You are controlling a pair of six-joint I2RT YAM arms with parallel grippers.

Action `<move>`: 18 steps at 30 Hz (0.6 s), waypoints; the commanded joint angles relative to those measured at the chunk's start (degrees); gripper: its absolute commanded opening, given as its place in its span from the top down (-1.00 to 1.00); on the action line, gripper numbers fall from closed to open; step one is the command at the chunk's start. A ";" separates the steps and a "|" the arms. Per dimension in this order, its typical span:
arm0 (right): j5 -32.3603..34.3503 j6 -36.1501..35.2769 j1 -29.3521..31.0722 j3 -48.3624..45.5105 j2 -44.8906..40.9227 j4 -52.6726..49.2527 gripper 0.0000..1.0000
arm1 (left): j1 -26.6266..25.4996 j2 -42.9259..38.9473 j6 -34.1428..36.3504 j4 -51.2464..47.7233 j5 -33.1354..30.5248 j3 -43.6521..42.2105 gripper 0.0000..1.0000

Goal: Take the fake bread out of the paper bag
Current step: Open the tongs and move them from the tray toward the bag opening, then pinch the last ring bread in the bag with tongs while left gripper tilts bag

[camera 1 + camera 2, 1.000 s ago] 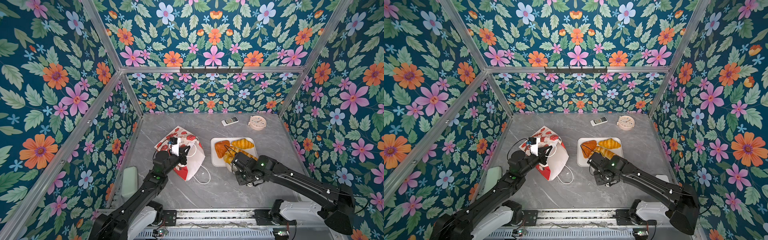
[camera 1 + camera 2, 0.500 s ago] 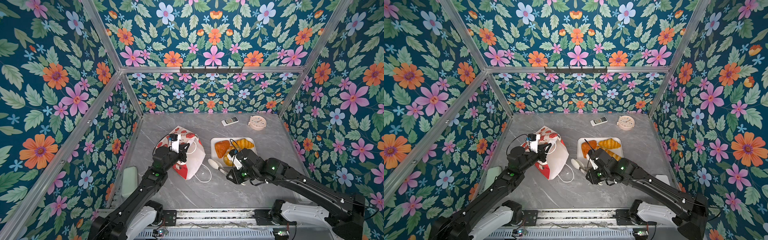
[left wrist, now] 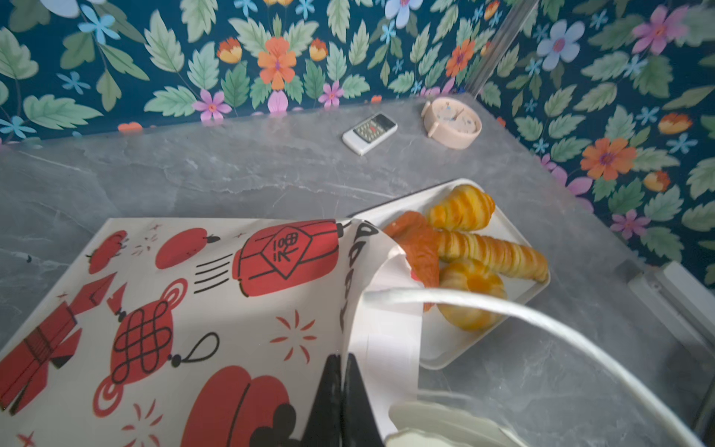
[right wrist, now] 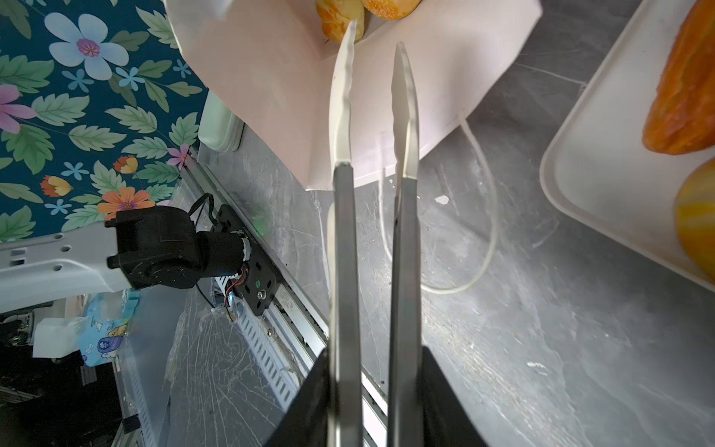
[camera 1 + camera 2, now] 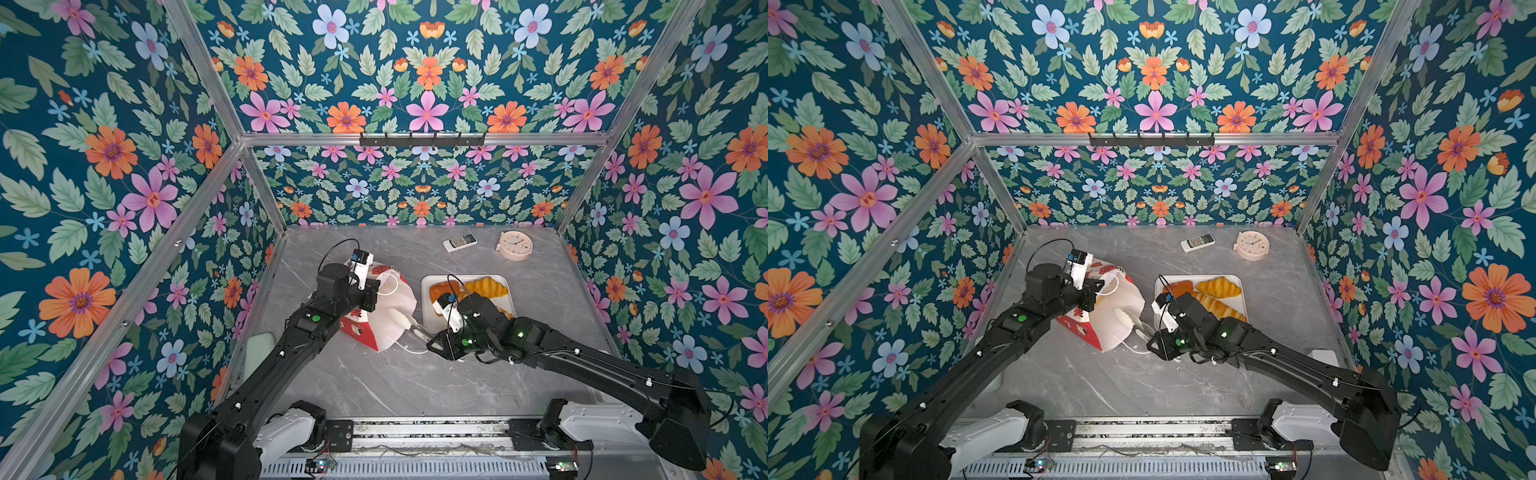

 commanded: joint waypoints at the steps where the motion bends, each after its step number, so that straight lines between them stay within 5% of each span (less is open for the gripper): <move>1: 0.00 -0.30 0.07 -0.10 1.60 7.05 0.33 | -1.29 2.59 2.42 -6.98 -0.02 1.78 0.99; 7: 1.80 -0.51 0.03 0.45 7.08 11.03 0.33 | -3.66 5.47 2.11 -11.21 -0.24 4.51 1.00; 18: 0.59 -0.55 0.05 0.81 16.21 22.39 0.21 | -4.19 3.31 -0.62 -4.63 -3.68 1.97 1.00</move>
